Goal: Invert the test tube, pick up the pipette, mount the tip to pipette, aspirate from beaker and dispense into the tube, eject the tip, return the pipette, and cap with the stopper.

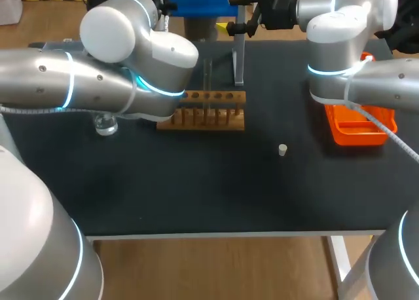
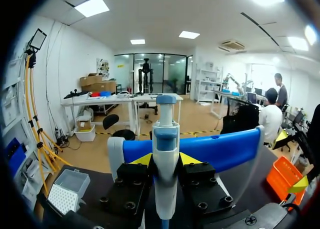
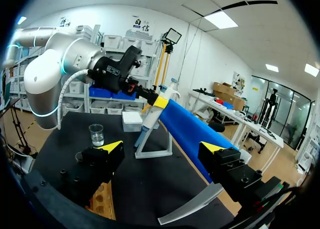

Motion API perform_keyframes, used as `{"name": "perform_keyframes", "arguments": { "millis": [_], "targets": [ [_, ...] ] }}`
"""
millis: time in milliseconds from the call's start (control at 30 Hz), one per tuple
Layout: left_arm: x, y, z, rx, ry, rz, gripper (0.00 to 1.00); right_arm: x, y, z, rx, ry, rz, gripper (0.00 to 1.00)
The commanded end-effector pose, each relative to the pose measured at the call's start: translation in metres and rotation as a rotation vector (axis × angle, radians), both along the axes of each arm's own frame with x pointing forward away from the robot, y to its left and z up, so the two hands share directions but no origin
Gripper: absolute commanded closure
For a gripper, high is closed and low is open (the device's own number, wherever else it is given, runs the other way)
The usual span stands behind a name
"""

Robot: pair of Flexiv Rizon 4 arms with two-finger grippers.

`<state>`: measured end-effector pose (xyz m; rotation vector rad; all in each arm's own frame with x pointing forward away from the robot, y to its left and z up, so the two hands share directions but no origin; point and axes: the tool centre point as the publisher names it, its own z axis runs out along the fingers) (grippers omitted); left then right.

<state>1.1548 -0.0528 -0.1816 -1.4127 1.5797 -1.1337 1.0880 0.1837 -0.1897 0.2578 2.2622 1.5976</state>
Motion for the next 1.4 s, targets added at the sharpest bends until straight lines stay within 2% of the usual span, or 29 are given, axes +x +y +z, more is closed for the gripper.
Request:
{"name": "perform_keyframes", "arguments": {
  "millis": [33,767,1133,1400],
  "targets": [
    [0.003,-0.001,0.003,0.008,0.020,0.008,1.00,0.000,0.000,0.000,0.001,0.000,0.000,0.00],
    [0.007,-0.006,-0.003,0.020,0.085,0.030,1.00,0.000,0.000,0.000,0.001,0.000,0.000,0.00],
    [0.005,-0.004,-0.018,0.008,0.114,0.035,1.00,0.000,0.000,0.000,0.001,0.000,0.000,0.00],
    [0.004,-0.005,-0.021,-0.007,0.125,0.036,1.00,0.000,0.000,0.000,0.001,0.000,0.000,0.00]
  ]
}}
